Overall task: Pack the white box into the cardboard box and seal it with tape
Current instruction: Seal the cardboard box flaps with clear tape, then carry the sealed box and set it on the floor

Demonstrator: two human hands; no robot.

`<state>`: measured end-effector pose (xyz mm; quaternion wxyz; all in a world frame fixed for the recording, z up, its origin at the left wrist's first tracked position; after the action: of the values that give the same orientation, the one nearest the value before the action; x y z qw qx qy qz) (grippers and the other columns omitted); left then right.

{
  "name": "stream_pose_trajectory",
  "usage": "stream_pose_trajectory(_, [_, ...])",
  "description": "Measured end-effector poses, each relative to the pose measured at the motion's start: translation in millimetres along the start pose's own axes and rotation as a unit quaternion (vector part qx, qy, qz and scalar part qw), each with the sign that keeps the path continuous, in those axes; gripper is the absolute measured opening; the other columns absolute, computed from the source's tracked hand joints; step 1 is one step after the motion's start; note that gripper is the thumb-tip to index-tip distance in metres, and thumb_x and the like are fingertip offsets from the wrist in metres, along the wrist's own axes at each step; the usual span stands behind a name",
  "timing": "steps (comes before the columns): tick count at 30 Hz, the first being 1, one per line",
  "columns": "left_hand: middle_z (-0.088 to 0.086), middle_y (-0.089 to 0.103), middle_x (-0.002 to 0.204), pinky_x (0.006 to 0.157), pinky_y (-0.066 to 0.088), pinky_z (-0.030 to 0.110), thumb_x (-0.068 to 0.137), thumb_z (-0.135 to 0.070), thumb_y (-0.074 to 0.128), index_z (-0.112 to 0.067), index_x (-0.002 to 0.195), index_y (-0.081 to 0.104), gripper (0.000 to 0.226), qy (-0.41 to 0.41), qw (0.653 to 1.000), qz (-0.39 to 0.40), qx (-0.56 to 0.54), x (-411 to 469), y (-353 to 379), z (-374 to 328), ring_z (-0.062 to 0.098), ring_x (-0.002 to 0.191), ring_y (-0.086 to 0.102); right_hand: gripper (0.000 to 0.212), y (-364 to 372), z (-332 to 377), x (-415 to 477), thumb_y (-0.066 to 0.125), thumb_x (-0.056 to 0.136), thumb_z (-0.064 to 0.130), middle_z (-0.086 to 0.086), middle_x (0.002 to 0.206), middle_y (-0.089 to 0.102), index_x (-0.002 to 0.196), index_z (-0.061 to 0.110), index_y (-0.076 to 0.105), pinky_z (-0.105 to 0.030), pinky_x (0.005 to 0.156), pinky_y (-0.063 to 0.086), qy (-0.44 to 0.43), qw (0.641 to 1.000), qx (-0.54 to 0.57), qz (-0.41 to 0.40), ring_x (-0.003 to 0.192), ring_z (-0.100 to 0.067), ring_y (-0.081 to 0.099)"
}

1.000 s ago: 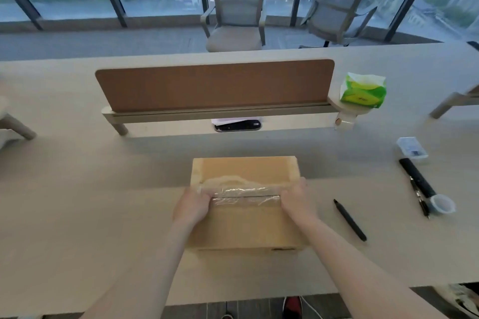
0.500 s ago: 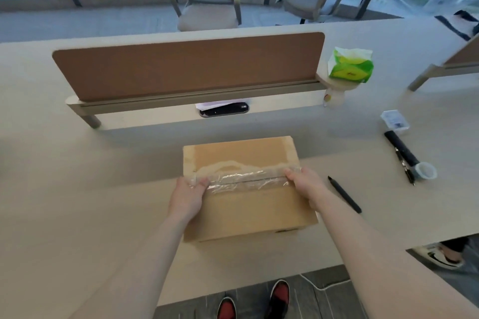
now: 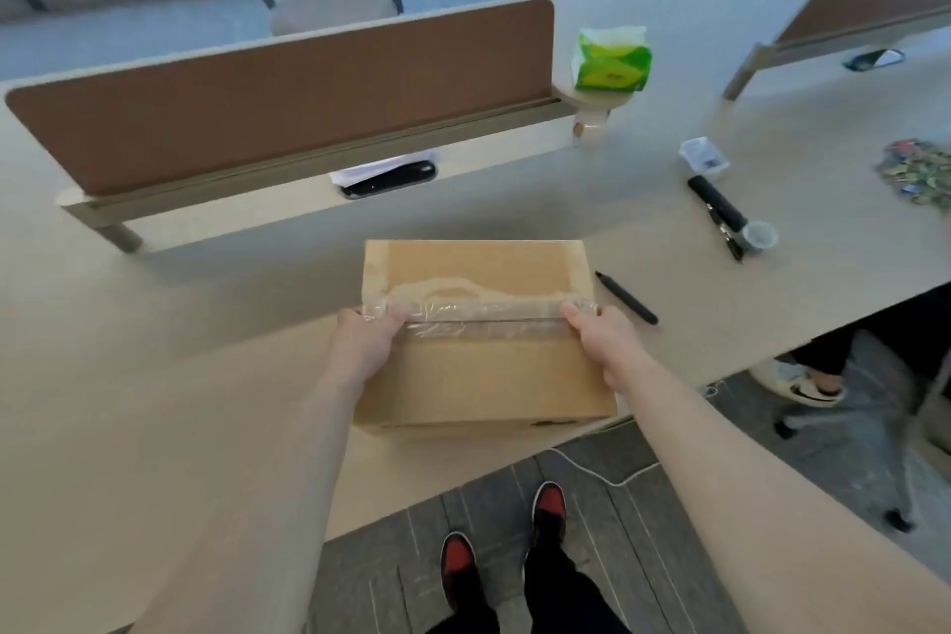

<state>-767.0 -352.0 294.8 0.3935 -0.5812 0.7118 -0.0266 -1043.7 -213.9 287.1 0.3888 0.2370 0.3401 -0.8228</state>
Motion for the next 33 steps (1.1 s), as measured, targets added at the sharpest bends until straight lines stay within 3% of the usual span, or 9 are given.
stream_pose_trajectory(3, [0.004, 0.052, 0.115, 0.085, 0.039, 0.034, 0.086, -0.045, 0.070, -0.007, 0.125, 0.044, 0.060, 0.053, 0.997, 0.058, 0.017, -13, 27, -21, 0.025, 0.108, 0.052, 0.053, -39, -33, -16, 0.060, 0.091, 0.053, -0.006, 0.119, 0.058, 0.127, 0.016, 0.049, -0.049, 0.096, 0.047, 0.015, 0.998, 0.036, -0.050, 0.106, -0.028, 0.056])
stream_pose_trajectory(7, [0.004, 0.053, 0.109, 0.080, 0.038, 0.035, 0.088, -0.046, 0.066, -0.014, 0.110, 0.041, 0.046, 0.120, 0.985, 0.117, 0.044, -52, 82, -63, 0.023, 0.097, 0.049, 0.052, -111, -67, -49, 0.058, 0.095, 0.049, -0.005, 0.124, 0.055, 0.130, 0.013, 0.049, -0.042, 0.094, 0.045, 0.015, 0.987, 0.080, -0.135, 0.110, -0.026, 0.053])
stream_pose_trajectory(10, [0.003, 0.051, 0.110, 0.081, 0.036, 0.032, 0.090, -0.044, 0.065, -0.014, 0.115, 0.042, 0.045, 0.164, 0.971, 0.165, 0.056, -98, 133, -90, 0.020, 0.097, 0.047, 0.061, -170, -101, -84, 0.059, 0.094, 0.050, -0.004, 0.135, 0.052, 0.140, 0.012, 0.045, -0.043, 0.098, 0.044, 0.018, 0.974, 0.125, -0.186, 0.117, -0.025, 0.051])
stream_pose_trajectory(18, [0.009, 0.053, 0.123, 0.082, 0.043, 0.039, 0.090, -0.049, 0.063, -0.008, 0.132, 0.041, 0.063, 0.255, 0.909, 0.291, 0.155, -263, 280, -117, 0.027, 0.105, 0.053, 0.061, -317, -247, -195, 0.059, 0.094, 0.049, -0.006, 0.135, 0.054, 0.139, 0.011, 0.046, -0.040, 0.092, 0.040, 0.063, 0.920, 0.240, -0.302, 0.116, -0.026, 0.051])
stream_pose_trajectory(22, [0.007, 0.056, 0.123, 0.078, 0.044, 0.040, 0.090, -0.052, 0.060, -0.010, 0.137, 0.040, 0.067, 0.312, 0.871, 0.321, 0.203, -374, 360, -100, 0.026, 0.102, 0.056, 0.053, -386, -342, -270, 0.059, 0.096, 0.046, -0.005, 0.130, 0.055, 0.135, 0.010, 0.048, -0.039, 0.093, 0.039, 0.076, 0.884, 0.301, -0.350, 0.112, -0.024, 0.051])
stream_pose_trajectory(26, [0.004, 0.052, 0.109, 0.069, 0.042, 0.036, 0.093, -0.046, 0.057, -0.009, 0.137, 0.036, 0.062, 0.337, 0.835, 0.364, 0.239, -502, 436, -62, 0.024, 0.095, 0.053, 0.047, -455, -444, -355, 0.058, 0.096, 0.043, -0.005, 0.120, 0.055, 0.128, 0.010, 0.050, -0.035, 0.086, 0.037, 0.099, 0.850, 0.315, -0.410, 0.102, -0.023, 0.049])
stream_pose_trajectory(28, [0.006, 0.055, 0.115, 0.074, 0.045, 0.037, 0.092, -0.046, 0.057, -0.009, 0.139, 0.035, 0.064, 0.338, 0.814, 0.403, 0.246, -562, 465, -42, 0.026, 0.100, 0.056, 0.044, -485, -491, -394, 0.059, 0.096, 0.041, -0.007, 0.123, 0.057, 0.126, 0.010, 0.051, -0.035, 0.085, 0.038, 0.110, 0.831, 0.326, -0.436, 0.101, -0.023, 0.051])
stream_pose_trajectory(31, [0.006, 0.058, 0.120, 0.083, 0.052, 0.040, 0.082, -0.057, 0.059, -0.010, 0.140, 0.038, 0.078, 0.341, 0.789, 0.447, 0.249, -641, 508, -20, 0.024, 0.100, 0.059, 0.049, -522, -553, -447, 0.059, 0.096, 0.042, -0.007, 0.126, 0.056, 0.130, 0.009, 0.049, -0.037, 0.086, 0.040, 0.132, 0.797, 0.353, -0.472, 0.107, -0.026, 0.053])
stream_pose_trajectory(33, [0.006, 0.058, 0.120, 0.075, 0.049, 0.036, 0.084, -0.056, 0.059, -0.009, 0.141, 0.038, 0.077, 0.351, 0.768, 0.465, 0.265, -688, 537, -10, 0.021, 0.096, 0.058, 0.054, -542, -590, -474, 0.060, 0.095, 0.043, -0.008, 0.130, 0.056, 0.135, 0.008, 0.048, -0.039, 0.090, 0.044, 0.148, 0.775, 0.371, -0.490, 0.114, -0.029, 0.054])
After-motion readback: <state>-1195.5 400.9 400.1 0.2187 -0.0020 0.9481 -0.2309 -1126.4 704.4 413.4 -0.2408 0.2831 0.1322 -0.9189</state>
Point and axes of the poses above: each hand's wrist, its own x-axis towards the middle knuckle, its own y-axis out of the palm, z = x × y, the point moved 3 cm from there along x, towards the middle knuckle
